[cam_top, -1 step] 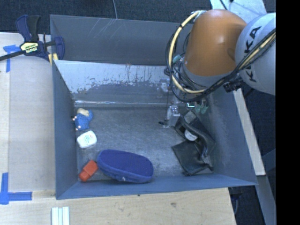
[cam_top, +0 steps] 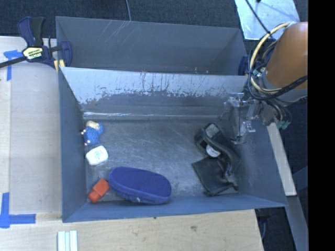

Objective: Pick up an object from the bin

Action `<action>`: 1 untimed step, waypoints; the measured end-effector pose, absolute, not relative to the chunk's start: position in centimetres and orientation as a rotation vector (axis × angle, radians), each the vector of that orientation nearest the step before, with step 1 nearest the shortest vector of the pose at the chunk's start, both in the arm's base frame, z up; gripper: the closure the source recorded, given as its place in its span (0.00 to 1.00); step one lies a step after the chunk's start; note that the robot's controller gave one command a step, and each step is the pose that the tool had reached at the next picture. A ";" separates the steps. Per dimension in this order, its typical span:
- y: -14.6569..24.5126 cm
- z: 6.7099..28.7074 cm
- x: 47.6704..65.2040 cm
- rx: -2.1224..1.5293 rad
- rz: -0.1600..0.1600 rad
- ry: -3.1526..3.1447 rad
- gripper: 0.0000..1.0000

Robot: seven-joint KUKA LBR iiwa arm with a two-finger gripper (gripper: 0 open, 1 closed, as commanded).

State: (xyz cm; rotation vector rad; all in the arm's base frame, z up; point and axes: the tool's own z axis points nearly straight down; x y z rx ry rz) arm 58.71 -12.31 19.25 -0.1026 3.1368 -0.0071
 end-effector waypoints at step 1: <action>-9.8 9.0 59.0 -0.637 0.001 3.096 0.00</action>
Offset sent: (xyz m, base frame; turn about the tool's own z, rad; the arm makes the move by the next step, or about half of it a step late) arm 0.0039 0.0279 -0.1086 -0.3426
